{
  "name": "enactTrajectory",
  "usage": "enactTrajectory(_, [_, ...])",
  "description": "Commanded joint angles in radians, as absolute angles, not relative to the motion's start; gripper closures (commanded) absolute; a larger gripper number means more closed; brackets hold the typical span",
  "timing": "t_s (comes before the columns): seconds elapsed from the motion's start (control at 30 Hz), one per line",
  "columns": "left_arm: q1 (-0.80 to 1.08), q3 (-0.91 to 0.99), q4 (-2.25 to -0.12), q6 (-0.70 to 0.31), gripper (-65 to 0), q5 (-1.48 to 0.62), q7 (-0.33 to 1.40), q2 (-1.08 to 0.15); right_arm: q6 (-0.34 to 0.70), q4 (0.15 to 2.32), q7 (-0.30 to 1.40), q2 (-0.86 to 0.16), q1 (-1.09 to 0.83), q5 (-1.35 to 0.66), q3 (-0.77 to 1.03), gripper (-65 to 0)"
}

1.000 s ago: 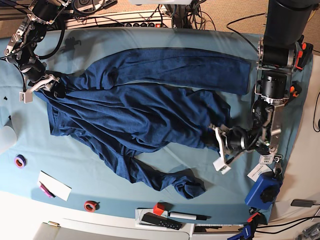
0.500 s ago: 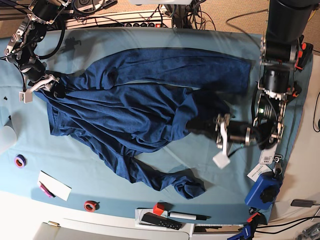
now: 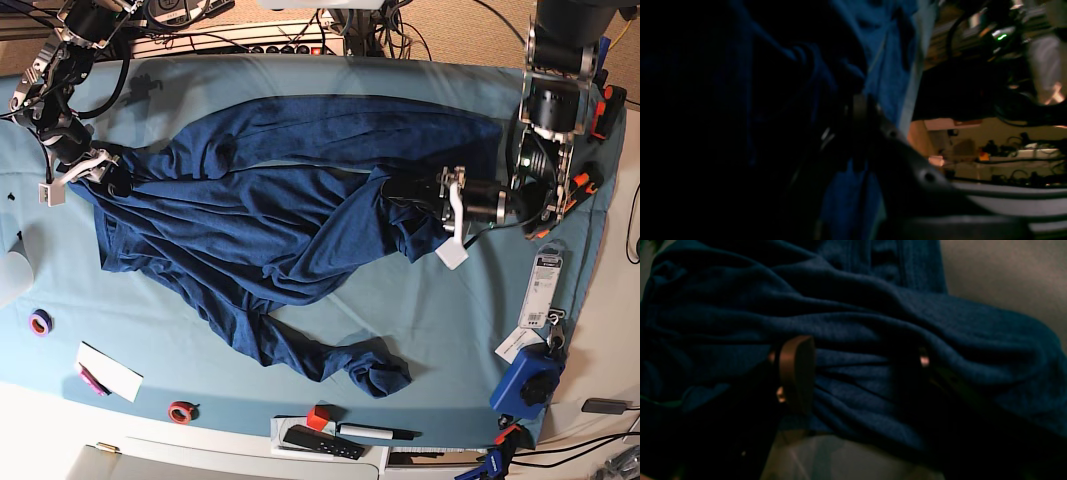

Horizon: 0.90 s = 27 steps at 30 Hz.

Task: Layout the t-shirt on the table in an organized manner, then fold the t-shirt properly
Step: 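Grasp the shirt body fabric with the left gripper and pull it outward, then grasp the loose hem corner with the left gripper and lift it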

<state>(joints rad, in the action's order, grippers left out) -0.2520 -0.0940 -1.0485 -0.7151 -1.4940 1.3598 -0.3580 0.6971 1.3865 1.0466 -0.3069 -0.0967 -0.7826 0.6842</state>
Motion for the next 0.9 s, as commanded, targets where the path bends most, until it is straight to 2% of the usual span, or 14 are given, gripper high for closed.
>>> enactTrajectory(0.0, [-0.244, -0.096, -1.051, -0.698, 0.0, -1.484, 1.396, -0.363, 0.698, 1.398, 1.038, -0.324, -0.088, -0.793, 0.687, -37.0])
enactTrajectory(0.1, [-0.246, -0.096, -1.059, -0.698, -1.0, -1.484, 1.396, -0.363, 0.698, 1.398, 1.038, -0.324, -0.088, -0.793, 0.687, -37.0])
enactTrajectory(0.17, [-0.257, -0.096, -1.084, -0.698, -17.5, -1.484, 1.396, -0.363, 0.698, 1.398, 1.038, -0.324, -0.088, -0.793, 0.687, -37.0])
enactTrajectory(0.2, [-0.263, -0.096, -1.104, -0.698, -22.7, -1.484, 1.396, -0.363, 0.698, 1.398, 1.038, -0.324, -0.088, -0.793, 0.687, -37.0])
enactTrajectory(0.23, [-0.27, -0.096, -1.126, -0.698, -24.6, -1.484, 1.396, -0.363, 0.698, 1.398, 1.039, -0.324, -0.088, -0.793, 0.687, -37.0])
enactTrajectory(0.63, [-0.372, -0.096, -1.364, -0.698, -24.5, -1.463, 1.396, -0.371, 0.698, 1.398, 1.039, -0.324, -0.088, -0.792, 0.687, -37.0])
enactTrajectory(0.73, [-0.398, -0.096, -1.373, -0.698, -23.0, -1.251, 1.373, -0.38, 0.698, 1.398, 1.039, -0.324, -0.088, -0.792, 0.687, -37.0])
enactTrajectory(0.87, [-0.413, -0.096, -1.373, -0.698, -21.9, -0.888, 1.15, -0.377, 0.698, 1.398, 1.039, -0.324, -0.088, -0.792, 0.687, -37.0])
